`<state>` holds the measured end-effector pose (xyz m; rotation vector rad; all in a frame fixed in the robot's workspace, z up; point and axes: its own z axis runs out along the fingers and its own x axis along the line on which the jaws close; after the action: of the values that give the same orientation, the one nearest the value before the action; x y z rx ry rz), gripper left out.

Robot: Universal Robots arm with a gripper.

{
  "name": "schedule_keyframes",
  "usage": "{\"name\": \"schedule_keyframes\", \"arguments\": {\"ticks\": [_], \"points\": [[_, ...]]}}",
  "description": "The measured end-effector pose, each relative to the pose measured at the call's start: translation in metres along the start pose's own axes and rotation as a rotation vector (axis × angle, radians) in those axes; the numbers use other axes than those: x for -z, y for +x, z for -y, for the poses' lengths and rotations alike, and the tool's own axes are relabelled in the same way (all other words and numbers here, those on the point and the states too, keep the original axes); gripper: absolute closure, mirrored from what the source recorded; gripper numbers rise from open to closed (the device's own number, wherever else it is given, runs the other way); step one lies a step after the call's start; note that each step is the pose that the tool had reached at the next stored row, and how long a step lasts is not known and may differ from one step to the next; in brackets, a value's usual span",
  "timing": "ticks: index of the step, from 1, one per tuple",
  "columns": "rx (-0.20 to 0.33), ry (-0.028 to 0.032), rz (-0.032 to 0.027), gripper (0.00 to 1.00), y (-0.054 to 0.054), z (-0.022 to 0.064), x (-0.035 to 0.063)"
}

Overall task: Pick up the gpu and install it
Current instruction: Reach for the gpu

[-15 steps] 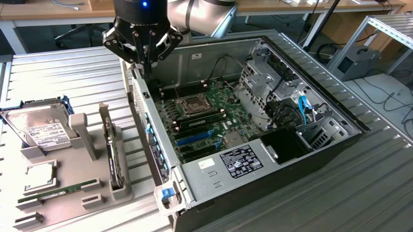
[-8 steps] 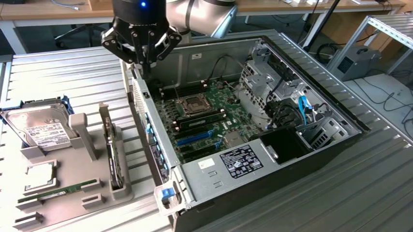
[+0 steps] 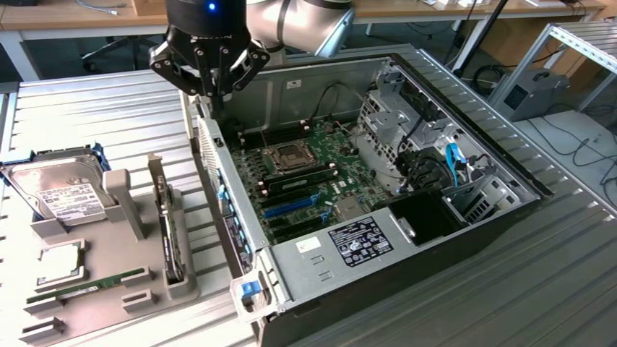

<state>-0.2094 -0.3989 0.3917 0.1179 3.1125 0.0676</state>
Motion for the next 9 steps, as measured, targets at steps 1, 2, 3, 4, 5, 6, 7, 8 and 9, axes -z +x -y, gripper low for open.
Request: {"name": "schedule_keyframes", "arguments": {"ticks": [1, 2, 3, 4, 5, 6, 7, 8, 9], "points": [[0.0, 0.0, 0.0001, 0.89, 0.0003, 0.0, 0.0], [0.0, 0.0, 0.0001, 0.89, 0.0006, 0.0, -0.0001], [0.0, 0.0, 0.0, 0.89, 0.0008, 0.0001, -0.0001], [0.0, 0.0, 0.0, 0.89, 0.001, 0.0001, -0.0001], [0.0, 0.0, 0.0, 0.89, 0.0012, 0.0001, -0.0001], [0.0, 0.0, 0.0, 0.89, 0.0014, 0.0001, -0.0001], [0.0, 0.0, 0.0, 0.89, 0.0017, 0.0001, -0.0001], [0.0, 0.0, 0.0001, 0.89, 0.0018, 0.0002, -0.0002], [0.0, 0.0, 0.0, 0.89, 0.002, 0.0002, -0.0002]]}}
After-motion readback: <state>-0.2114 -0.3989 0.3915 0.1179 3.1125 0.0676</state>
